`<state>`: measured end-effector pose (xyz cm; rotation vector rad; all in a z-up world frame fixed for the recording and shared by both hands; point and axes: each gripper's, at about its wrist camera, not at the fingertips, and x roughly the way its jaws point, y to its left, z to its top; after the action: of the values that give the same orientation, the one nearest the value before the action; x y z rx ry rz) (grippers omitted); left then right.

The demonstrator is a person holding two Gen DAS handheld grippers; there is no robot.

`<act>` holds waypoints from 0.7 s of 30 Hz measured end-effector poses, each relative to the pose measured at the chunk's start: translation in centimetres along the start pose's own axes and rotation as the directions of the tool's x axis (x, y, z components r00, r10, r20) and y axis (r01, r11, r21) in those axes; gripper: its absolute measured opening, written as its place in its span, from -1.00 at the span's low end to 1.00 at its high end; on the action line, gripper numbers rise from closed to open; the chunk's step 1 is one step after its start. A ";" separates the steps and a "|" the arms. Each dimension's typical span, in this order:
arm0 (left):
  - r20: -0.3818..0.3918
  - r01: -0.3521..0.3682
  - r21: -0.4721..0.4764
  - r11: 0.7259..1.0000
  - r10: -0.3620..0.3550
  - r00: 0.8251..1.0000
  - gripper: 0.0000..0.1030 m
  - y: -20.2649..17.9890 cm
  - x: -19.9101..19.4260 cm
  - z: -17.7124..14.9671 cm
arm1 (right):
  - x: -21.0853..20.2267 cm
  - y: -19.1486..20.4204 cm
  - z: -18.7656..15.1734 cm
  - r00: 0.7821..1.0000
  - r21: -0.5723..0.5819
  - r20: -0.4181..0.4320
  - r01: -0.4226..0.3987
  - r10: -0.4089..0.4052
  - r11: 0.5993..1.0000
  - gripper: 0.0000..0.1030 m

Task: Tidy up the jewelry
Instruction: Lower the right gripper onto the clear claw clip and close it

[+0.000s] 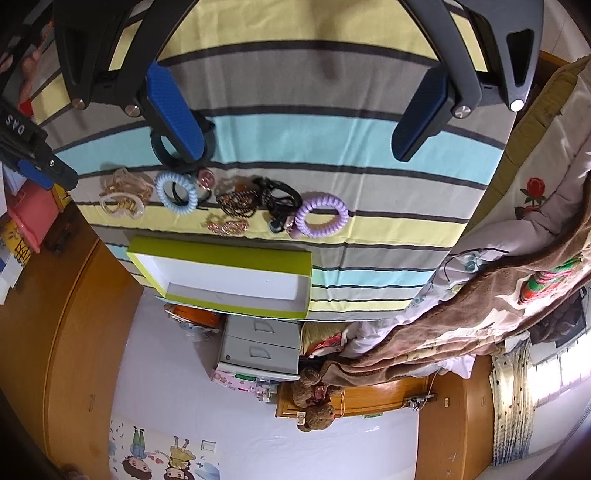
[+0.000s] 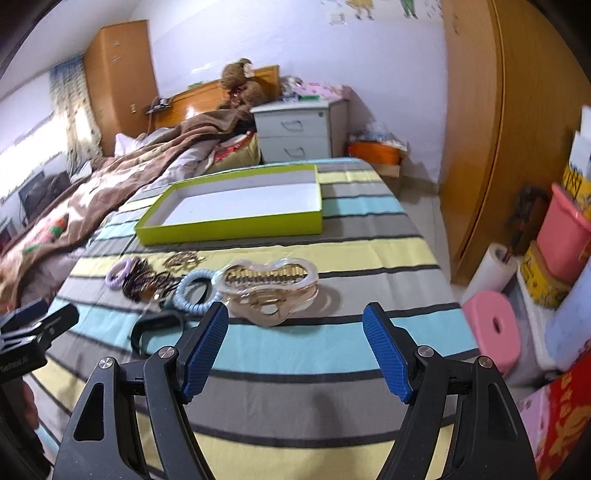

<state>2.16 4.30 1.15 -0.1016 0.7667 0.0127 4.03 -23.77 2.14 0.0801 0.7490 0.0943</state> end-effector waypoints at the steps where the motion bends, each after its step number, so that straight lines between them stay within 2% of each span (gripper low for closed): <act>1: -0.001 -0.002 -0.008 1.000 0.002 1.000 1.00 0.3 0.2 0.2 | 0.4 -0.2 0.2 1.000 0.015 -0.008 -0.009 0.009 1.000 0.46; 5: -0.016 -0.010 -0.038 0.999 0.010 1.000 1.00 1.5 1.0 1.0 | 2.0 -1.0 1.3 0.998 0.085 -0.042 -0.045 0.048 0.995 0.46; 10: -0.036 -0.028 -0.061 0.998 0.026 0.999 1.00 2.6 1.9 1.5 | 4.2 -1.8 2.1 0.994 0.179 -0.090 -0.051 0.068 0.983 0.46; 19: -0.076 -0.022 -0.076 0.997 0.017 0.997 1.00 3.0 3.8 2.1 | 6.7 -0.6 2.5 0.983 0.193 -0.155 -0.067 0.098 0.979 0.46; 21: -0.080 -0.018 -0.078 0.997 0.012 0.997 1.00 3.0 4.0 2.2 | 7.2 -0.6 2.5 0.981 0.206 -0.167 -0.058 0.094 0.977 0.40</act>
<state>6.44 7.37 -0.30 -0.1718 0.8468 0.0536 11.00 -23.62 -0.99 0.2963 0.9316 0.0994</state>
